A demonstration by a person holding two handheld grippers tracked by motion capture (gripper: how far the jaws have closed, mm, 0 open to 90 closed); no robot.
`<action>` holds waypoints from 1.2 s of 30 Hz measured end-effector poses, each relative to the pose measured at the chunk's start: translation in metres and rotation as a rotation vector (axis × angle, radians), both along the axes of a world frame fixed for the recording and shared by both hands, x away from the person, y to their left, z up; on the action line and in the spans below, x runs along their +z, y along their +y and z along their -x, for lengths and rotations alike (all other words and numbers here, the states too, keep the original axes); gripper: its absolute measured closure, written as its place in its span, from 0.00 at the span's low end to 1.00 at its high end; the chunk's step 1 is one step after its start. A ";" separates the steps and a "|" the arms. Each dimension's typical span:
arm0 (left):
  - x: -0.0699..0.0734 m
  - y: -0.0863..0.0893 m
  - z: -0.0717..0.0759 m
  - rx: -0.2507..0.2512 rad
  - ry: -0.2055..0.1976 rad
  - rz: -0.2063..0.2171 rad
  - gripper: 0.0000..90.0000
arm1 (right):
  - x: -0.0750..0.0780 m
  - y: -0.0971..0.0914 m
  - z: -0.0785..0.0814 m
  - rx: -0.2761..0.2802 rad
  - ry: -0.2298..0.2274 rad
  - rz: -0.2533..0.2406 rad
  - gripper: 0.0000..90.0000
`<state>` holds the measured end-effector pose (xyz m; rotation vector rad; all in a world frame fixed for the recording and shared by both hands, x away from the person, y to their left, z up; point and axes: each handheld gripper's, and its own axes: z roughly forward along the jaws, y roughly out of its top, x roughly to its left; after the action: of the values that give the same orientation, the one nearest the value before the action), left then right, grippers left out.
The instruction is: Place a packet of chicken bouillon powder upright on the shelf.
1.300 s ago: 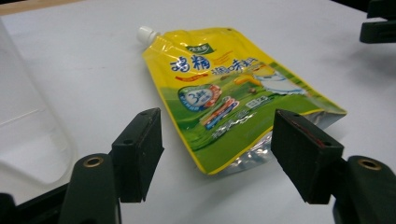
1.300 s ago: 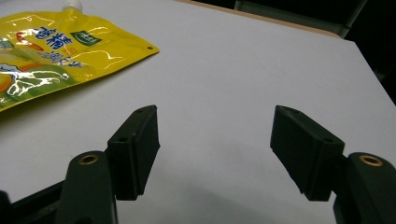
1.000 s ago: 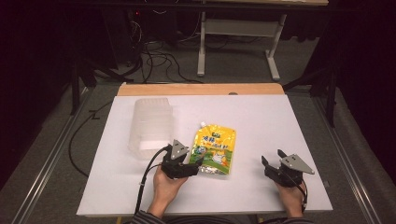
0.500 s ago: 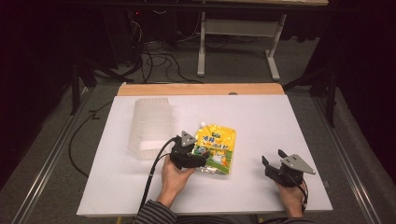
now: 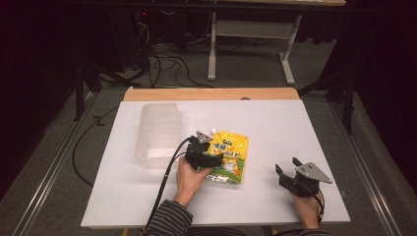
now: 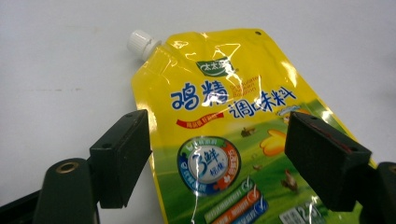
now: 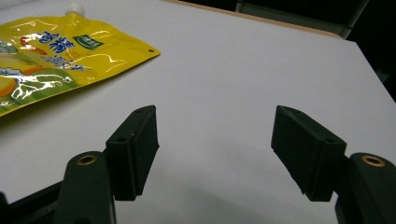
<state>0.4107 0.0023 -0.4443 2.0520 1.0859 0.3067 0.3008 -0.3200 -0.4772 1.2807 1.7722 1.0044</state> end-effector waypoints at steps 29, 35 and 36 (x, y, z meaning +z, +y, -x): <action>-0.019 -0.023 -0.044 0.061 0.186 -0.117 0.23 | 0.000 0.001 0.000 0.004 0.002 0.011 0.36; -0.018 -0.026 -0.042 0.063 0.183 -0.140 0.31 | 0.000 0.001 0.000 0.005 0.005 0.013 0.36; -0.017 -0.025 -0.041 0.062 0.177 -0.146 0.33 | 0.000 0.001 0.000 0.005 0.003 0.015 0.36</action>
<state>0.4521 -0.0229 -0.4618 2.2106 1.2682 0.2446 0.3009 -0.3185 -0.4774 1.2701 1.7831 0.9911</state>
